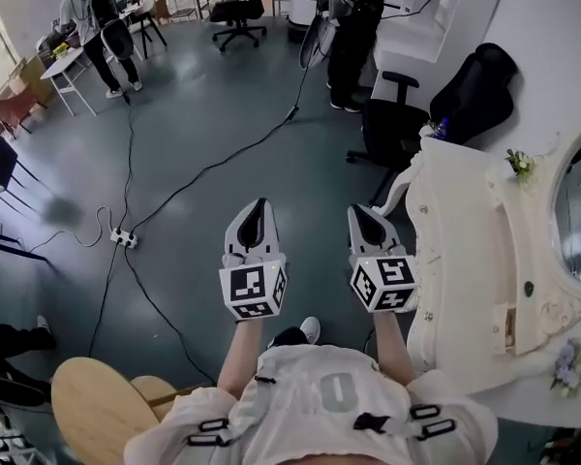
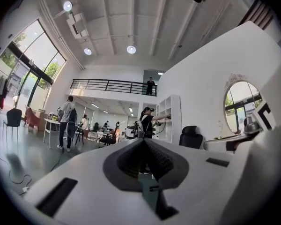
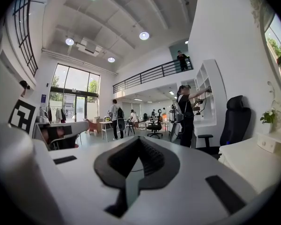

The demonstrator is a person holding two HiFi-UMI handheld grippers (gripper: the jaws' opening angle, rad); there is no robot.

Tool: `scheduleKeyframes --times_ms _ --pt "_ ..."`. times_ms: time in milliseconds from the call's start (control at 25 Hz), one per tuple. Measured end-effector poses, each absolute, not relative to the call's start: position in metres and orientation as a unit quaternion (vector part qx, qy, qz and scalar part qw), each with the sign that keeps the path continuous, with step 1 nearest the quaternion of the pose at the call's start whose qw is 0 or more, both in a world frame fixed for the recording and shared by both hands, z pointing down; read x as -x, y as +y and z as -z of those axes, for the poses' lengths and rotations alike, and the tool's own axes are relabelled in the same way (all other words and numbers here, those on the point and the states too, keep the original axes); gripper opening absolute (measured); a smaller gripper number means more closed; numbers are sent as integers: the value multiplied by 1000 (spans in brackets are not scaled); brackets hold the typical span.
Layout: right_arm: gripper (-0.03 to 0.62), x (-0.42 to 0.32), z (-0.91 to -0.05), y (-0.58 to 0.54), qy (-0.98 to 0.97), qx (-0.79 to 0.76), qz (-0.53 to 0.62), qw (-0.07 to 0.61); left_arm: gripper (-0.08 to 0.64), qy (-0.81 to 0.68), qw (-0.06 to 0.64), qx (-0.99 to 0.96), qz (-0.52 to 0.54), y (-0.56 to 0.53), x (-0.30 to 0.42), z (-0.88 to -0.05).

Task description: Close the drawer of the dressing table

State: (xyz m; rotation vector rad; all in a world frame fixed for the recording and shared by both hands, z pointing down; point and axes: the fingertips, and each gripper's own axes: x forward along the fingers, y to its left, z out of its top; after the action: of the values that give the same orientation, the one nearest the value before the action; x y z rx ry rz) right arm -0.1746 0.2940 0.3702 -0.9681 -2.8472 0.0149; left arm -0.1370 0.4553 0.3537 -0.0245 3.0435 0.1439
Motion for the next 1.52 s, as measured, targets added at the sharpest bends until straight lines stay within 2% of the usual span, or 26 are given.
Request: scheduleKeyframes --times_ms 480,920,1200,1520 --pt "8 262 -348 300 -952 299 -40 44 19 997 66 12 -44 491 233 -332" --pt "8 323 -338 273 -971 232 -48 30 19 991 91 86 -40 461 314 -308" --pt "8 333 -345 217 -987 149 -54 32 18 981 82 172 -38 399 351 -312" --pt "8 271 -340 107 -996 -73 -51 11 18 913 67 399 -52 251 369 -312"
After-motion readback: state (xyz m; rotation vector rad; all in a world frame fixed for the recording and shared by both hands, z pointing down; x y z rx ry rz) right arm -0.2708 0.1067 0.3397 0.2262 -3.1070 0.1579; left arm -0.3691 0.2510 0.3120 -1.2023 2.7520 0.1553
